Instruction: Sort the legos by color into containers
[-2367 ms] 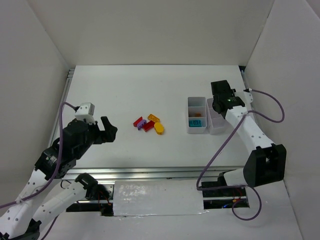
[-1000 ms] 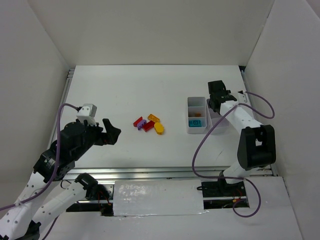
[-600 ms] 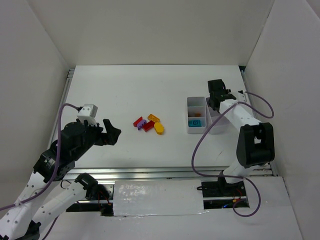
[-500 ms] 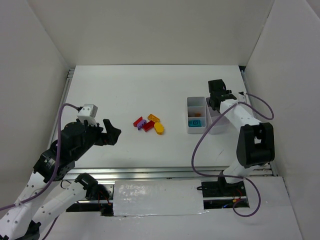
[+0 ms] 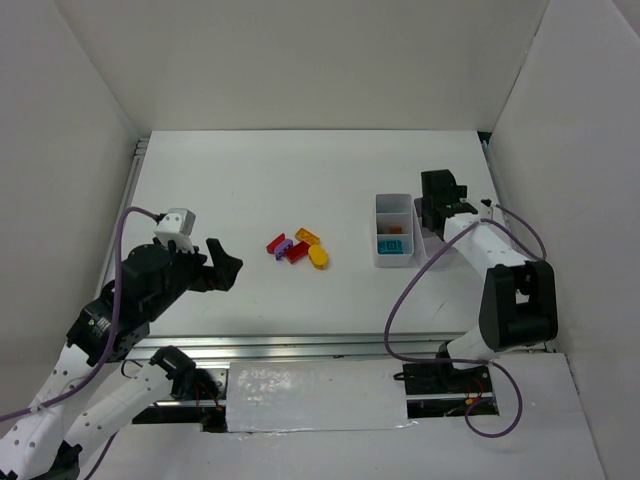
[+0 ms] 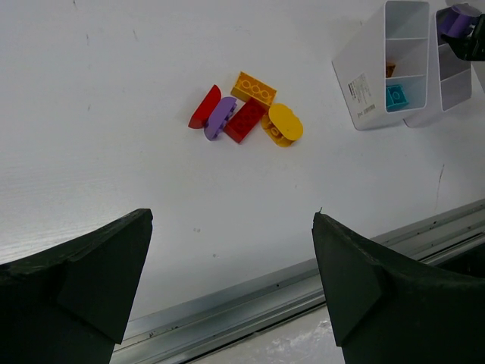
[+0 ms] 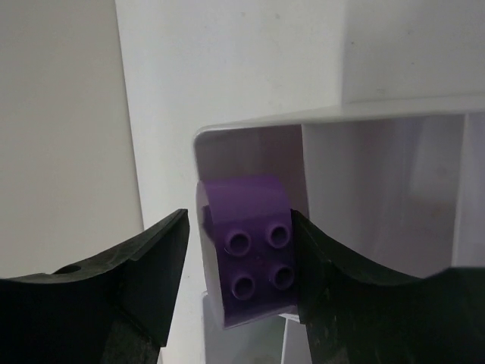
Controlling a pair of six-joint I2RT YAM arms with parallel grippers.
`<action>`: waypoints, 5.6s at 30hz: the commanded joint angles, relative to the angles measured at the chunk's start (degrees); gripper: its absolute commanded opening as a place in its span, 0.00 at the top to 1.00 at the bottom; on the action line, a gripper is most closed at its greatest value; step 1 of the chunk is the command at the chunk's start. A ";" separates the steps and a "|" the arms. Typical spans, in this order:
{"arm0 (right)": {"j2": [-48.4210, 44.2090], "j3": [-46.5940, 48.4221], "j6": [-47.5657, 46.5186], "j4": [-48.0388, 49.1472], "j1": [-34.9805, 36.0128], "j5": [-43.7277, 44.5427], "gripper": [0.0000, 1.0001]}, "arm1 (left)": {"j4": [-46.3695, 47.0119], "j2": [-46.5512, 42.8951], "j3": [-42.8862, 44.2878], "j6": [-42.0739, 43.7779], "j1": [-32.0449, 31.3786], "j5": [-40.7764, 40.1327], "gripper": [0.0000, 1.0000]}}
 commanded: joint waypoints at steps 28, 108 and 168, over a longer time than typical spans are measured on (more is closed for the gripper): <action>-3.41 7.18 -32.86 2.01 9.22 -6.16 0.39 | 0.81 0.95 0.48 -1.32 0.02 -4.96 0.01; 40.19 49.57 -100.85 -14.07 42.21 -33.56 0.05 | -2.63 -0.98 1.01 -5.63 0.19 -15.01 0.01; 0.65 9.24 -94.35 14.30 54.16 -29.27 1.00 | -3.25 1.56 4.08 -17.93 0.28 -5.10 0.01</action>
